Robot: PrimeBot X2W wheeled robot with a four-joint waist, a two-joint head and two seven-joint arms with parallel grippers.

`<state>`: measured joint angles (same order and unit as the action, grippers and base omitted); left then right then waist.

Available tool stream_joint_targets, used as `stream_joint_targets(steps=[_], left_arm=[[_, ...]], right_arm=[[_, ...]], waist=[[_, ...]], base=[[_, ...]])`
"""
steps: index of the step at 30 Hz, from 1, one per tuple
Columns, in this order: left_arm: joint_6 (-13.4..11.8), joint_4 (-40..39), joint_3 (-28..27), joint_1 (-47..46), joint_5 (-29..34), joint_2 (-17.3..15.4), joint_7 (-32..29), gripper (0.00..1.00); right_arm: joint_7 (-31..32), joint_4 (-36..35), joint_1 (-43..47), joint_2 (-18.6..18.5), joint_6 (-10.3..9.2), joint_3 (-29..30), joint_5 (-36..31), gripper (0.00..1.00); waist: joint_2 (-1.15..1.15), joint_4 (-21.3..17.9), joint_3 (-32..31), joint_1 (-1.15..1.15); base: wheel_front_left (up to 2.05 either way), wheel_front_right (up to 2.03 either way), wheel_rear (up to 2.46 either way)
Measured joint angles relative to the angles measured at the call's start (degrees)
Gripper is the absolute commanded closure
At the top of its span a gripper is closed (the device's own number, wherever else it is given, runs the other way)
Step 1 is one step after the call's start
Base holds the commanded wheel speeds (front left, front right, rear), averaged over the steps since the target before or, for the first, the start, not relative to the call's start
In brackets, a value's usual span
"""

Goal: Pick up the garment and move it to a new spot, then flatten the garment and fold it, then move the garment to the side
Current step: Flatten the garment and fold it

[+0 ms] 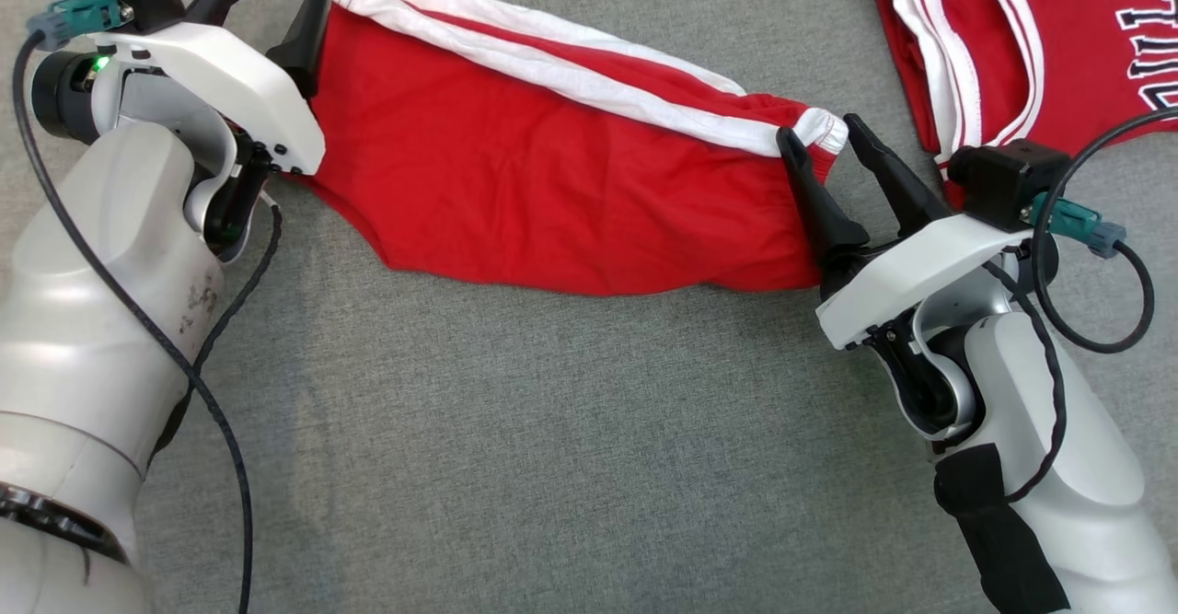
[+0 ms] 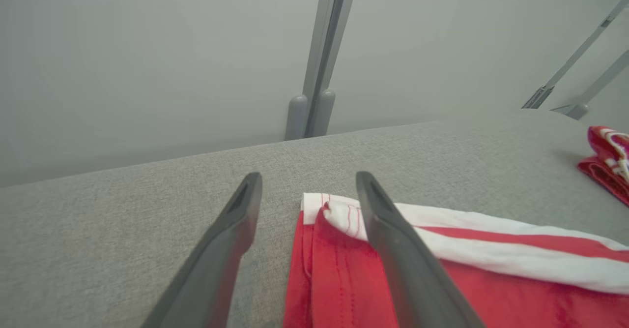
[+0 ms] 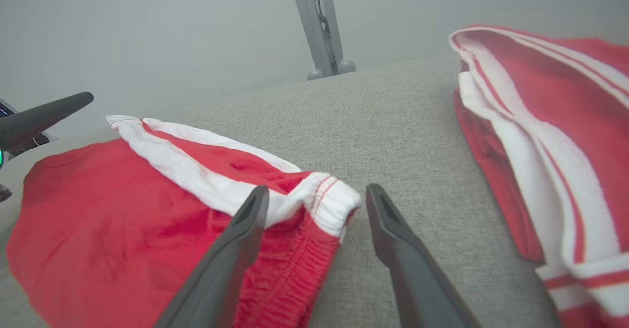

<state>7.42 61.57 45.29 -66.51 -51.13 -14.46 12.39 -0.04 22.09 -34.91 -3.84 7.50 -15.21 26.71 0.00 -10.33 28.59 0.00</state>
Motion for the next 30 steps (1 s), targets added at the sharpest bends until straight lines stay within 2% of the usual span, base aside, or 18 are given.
stream_joint_targets(steps=[8,16,18,22,23,24,27,30], left_arm=[[0.01,-5.24,2.54,1.43,-3.49,-4.01,-1.87,0.0],[0.01,-12.73,5.71,3.08,-9.64,-11.29,-10.13,0.0],[0.01,-15.19,6.28,3.41,-12.25,-12.95,-14.1,0.0],[0.02,-21.35,7.66,4.91,-20.51,-15.95,-26.58,0.0],[0.01,-22.54,8.09,4.84,-21.73,-17.25,-29.59,0.0],[0.01,-24.24,8.89,4.76,-24.36,-19.96,-35.04,0.0],[0.01,-25.76,10.26,3.71,-26.19,-22.83,-41.08,0.0],[0.01,-26.26,10.16,2.5,-28.38,-24.68,-44.64,0.0]], right_arm=[[-0.77,-1.47,1.36,-0.7,0.0,1.03,1.59,0.0],[0.12,-3.35,4.39,-2.79,-0.01,1.48,4.1,0.0],[0.68,-4.23,5.08,-3.28,0.0,1.53,4.11,0.0],[2.01,-7.05,6.74,-4.03,-0.01,1.72,4.14,0.0],[2.3,-8.01,7.3,-4.14,-0.01,1.74,4.14,0.0],[3.05,-10.38,8.24,-4.26,-0.01,1.67,4.13,0.0],[4.12,-13.68,9.85,-4.2,-0.01,1.74,4.04,0.0],[5.09,-16.29,11.29,-3.96,-0.01,1.72,3.45,0.0]], waist=[[0.0,0.12,-2.9,0.0],[0.0,-0.21,-5.57,0.0],[0.0,-0.42,-6.14,0.0],[0.0,-1.21,-6.72,0.0],[0.0,-1.47,-6.7,0.0],[0.0,-2.11,-6.56,0.0],[0.0,-3.35,-6.08,0.0],[0.0,-4.71,-5.22,0.0]], base=[[0.0,0.0,0.0],[0.0,0.0,0.0],[0.0,0.0,0.0],[0.0,0.0,0.0],[0.0,0.0,0.0],[0.0,0.0,0.0],[0.0,0.0,0.0],[0.0,0.0,0.0]])
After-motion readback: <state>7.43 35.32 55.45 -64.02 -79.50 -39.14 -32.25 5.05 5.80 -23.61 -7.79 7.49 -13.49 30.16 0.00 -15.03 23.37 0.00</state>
